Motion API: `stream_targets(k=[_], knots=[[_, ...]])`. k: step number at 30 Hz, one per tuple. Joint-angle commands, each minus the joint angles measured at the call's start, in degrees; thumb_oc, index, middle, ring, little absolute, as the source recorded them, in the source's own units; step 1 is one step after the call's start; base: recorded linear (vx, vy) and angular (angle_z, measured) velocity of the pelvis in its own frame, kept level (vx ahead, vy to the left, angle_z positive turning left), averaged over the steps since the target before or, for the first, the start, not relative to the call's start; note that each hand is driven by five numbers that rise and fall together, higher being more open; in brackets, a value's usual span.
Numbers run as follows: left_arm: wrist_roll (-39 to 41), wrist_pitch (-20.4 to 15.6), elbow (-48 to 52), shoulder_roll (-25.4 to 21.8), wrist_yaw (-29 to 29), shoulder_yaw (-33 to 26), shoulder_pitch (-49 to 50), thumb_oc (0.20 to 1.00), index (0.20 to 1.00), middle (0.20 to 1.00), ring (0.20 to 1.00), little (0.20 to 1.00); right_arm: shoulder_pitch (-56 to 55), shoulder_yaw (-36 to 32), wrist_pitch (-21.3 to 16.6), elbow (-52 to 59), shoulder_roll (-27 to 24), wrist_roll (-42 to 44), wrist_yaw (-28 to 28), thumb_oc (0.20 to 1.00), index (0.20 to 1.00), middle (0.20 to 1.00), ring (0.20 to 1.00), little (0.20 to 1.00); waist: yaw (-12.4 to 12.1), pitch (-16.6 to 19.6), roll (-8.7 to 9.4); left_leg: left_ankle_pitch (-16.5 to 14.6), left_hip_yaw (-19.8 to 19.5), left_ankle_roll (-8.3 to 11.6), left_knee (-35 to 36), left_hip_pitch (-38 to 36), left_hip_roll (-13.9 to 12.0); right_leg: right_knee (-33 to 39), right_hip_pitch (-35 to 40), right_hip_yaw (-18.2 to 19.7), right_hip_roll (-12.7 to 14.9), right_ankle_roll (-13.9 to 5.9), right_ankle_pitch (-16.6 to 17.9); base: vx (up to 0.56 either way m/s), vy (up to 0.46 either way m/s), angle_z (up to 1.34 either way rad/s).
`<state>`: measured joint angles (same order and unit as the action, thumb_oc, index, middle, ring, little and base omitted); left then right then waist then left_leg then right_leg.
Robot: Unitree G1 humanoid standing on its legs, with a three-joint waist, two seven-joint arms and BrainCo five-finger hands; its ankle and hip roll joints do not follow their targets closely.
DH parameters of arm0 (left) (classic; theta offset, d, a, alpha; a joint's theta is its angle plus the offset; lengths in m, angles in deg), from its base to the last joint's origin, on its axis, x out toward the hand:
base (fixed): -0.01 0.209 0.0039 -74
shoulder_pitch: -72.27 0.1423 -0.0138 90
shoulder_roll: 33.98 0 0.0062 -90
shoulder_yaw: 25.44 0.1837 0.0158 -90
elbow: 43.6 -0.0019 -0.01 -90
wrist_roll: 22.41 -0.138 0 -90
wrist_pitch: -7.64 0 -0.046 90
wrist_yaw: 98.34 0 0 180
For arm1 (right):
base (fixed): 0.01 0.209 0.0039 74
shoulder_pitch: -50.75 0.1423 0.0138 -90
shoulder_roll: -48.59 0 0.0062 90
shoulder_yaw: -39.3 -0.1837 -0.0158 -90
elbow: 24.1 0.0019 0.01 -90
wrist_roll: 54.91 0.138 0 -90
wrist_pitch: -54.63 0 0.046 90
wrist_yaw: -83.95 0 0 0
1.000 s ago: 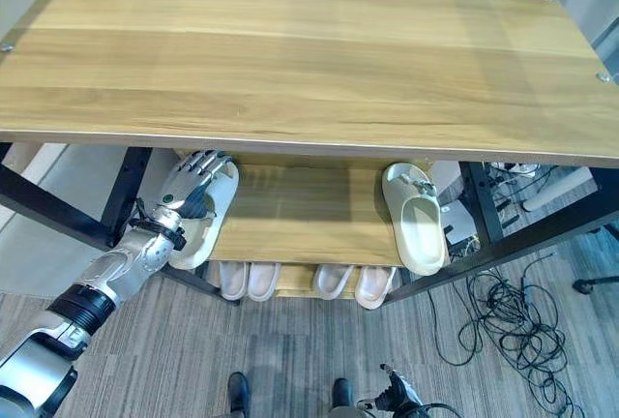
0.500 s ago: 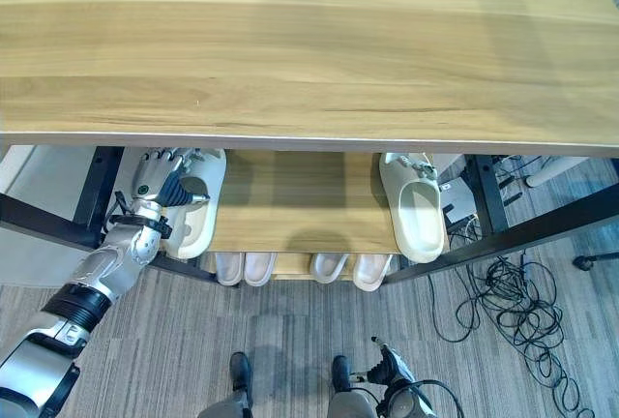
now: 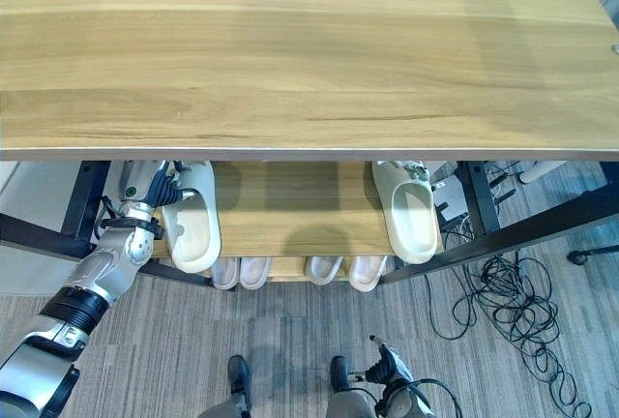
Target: Arrange the slippers neatly on the shoe rack.
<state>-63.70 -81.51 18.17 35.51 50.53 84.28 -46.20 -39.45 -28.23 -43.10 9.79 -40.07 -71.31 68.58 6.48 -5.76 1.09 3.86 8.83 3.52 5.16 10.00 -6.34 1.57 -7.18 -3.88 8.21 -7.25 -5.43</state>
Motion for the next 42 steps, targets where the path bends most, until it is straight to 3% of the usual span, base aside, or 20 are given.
stream_targets(k=[1,2,3,5,8,15,19,34,42], knots=[[-1.8,0.4,-1.5,-3.1,-1.3,-5.8,-2.2,1.0,1.0,1.0,1.0,1.0,-2.6,1.0,-0.2,-0.8,-1.4,0.1,-1.1,1.0,1.0,1.0,1.0,1.0,-1.5,2.0,0.06,-0.1,-4.1,2.13,-0.2,2.9,0.7,0.8,-6.3,0.0,4.5,-5.14,10.1,0.0,0.0,0.0],[-2.3,0.7,-2.2,-2.9,-1.2,-5.4,-2.3,0.868,0.868,0.868,0.868,0.868,-2.4,1.1,-0.3,-0.7,-1.5,0.0,-1.2,1.0,1.0,1.0,1.0,1.0,-1.5,2.0,-0.02,-0.2,-4.1,2.11,-0.2,2.9,0.7,0.8,-6.3,0.0,4.5,-5.11,10.0,0.0,0.0,0.0],[-2.4,0.8,-2.6,-2.8,-1.1,-5.2,-2.5,0.617,0.617,0.617,0.617,0.617,-2.3,1.1,-0.3,-0.6,-1.5,0.1,-1.2,1.0,1.0,1.0,1.0,1.0,-1.5,2.0,-0.06,-0.1,-4.1,2.1,-0.2,3.0,0.7,0.8,-6.4,0.0,4.6,-5.1,10.0,0.0,0.0,0.0],[-2.8,1.1,-3.4,-2.9,-1.0,-4.7,-2.9,0.354,0.354,0.354,0.354,0.354,-2.1,1.1,-0.4,-0.5,-1.5,0.1,-1.3,1.0,1.0,1.0,1.0,1.0,-1.4,1.9,-0.1,-0.1,-4.1,2.08,-0.2,3.1,0.8,0.8,-6.5,0.1,4.6,-5.1,10.1,0.0,0.0,0.0],[-3.4,1.2,-4.1,-2.9,-1.2,-3.8,-3.5,0.2,0.2,0.2,0.2,0.2,-2.0,1.1,-0.4,-0.5,-1.6,0.1,-1.4,1.0,1.0,1.0,1.0,1.0,-1.3,1.8,-0.15,-0.1,-4.0,2.08,-0.2,3.3,0.8,0.8,-6.8,0.1,4.6,-5.13,10.2,0.0,0.0,0.0],[-5.6,1.8,-6.2,-1.5,-2.3,-1.1,-4.5,0.2,0.2,0.2,0.2,0.2,-1.8,1.3,-0.8,-0.6,-1.9,0.4,-2.0,1.0,1.0,1.0,1.0,1.0,-0.9,1.5,-0.15,0.1,-3.7,2.02,-0.2,4.0,0.8,0.7,-7.8,0.6,4.6,-5.15,10.5,0.0,0.0,0.0],[-5.0,1.2,-7.5,1.7,-3.6,1.4,-6.0,0.2,0.2,0.2,0.2,0.2,-0.8,1.7,-0.7,-1.0,-1.8,0.9,-2.4,1.0,1.0,1.0,1.0,1.0,-0.5,1.1,-0.19,0.2,-3.6,2.02,-0.2,4.3,0.6,0.5,-8.5,0.9,4.6,-5.08,10.5,-0.01,-0.013,-0.01],[-4.4,-4.2,-10.3,15.8,-2.7,16.4,-14.6,0.2,0.2,0.2,0.2,0.2,3.5,4.0,-0.5,-5.4,-2.4,2.7,-3.3,1.0,1.0,1.0,1.0,1.0,1.6,-0.6,-2.0,0.6,-1.5,1.83,-0.2,5.5,0.7,-0.6,-12.4,4.1,4.8,-4.92,10.9,-0.01,-0.015,-0.06],[-0.6,-3.1,-19.4,25.1,-4.1,19.6,-20.7,0.2,0.2,0.2,0.2,0.2,5.6,4.6,-0.5,-6.6,-3.6,4.0,-4.3,1.0,1.0,1.0,1.0,1.0,3.8,-2.0,-4.0,0.9,0.0,1.74,-0.2,6.6,1.1,-1.1,-15.4,6.4,4.9,-4.9,11.3,-0.02,-0.011,-0.16]])
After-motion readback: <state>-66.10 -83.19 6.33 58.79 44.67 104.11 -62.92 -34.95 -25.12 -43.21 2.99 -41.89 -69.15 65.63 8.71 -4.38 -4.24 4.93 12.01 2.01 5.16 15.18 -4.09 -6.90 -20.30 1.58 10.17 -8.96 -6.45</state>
